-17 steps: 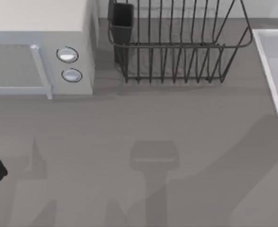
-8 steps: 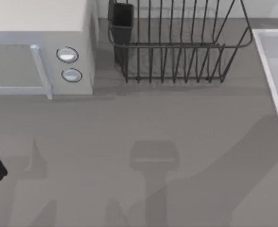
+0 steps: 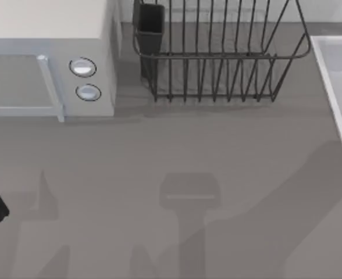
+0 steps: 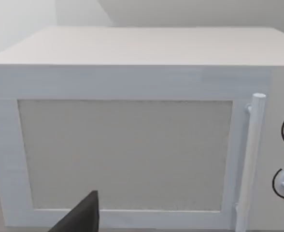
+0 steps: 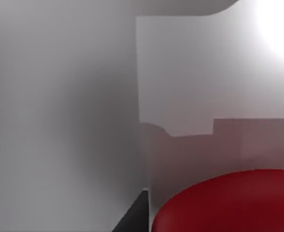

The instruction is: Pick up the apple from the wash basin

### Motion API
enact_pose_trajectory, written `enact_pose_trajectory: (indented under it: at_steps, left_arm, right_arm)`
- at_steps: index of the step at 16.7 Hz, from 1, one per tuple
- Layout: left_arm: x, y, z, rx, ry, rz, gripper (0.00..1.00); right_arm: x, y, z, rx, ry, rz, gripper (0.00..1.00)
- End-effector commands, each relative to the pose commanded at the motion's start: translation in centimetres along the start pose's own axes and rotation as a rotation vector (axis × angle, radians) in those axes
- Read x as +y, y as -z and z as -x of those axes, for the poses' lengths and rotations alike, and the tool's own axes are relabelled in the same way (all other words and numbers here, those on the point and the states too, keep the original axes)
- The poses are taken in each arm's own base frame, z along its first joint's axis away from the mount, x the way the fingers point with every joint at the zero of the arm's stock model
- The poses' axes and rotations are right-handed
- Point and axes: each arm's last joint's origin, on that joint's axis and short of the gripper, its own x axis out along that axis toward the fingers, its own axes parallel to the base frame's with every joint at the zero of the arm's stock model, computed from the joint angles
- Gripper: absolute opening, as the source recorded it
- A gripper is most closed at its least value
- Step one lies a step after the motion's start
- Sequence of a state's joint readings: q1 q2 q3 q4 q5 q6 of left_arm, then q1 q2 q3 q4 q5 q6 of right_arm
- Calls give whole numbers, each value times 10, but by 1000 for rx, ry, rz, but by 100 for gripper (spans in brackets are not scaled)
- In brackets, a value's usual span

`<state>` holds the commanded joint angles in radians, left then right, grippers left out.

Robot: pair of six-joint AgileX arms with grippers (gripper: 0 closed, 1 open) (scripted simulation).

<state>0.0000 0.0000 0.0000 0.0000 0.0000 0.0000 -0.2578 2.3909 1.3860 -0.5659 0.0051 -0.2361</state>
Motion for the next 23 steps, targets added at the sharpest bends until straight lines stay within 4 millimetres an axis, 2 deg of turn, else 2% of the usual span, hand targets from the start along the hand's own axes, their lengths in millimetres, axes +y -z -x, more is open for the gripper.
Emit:
enact_pose_trajectory:
  at_steps: [8,9,11,13,15,18,23]
  left_arm:
    - [0,0,0,0,0,0,100]
    - [0,0,0,0,0,0,100]
    - [0,0,0,0,0,0,100]
    - [0,0,0,0,0,0,100]
    - [0,0,0,0,0,0,100]
    - [0,0,0,0,0,0,100]
    - [0,0,0,0,0,0,100]
  right_arm:
    - [0,0,0,0,0,0,0]
    - [0,-6,29,-51,0,-5,0]
    - [-1,-9,32,-54,1,-5,0]
    - [-3,-16,47,-59,2,-5,0]
    - [-6,-25,72,-59,2,-5,0]
    - [-8,-33,124,-37,-3,-5,0]
    - [-5,-21,226,-17,-8,-5,0]
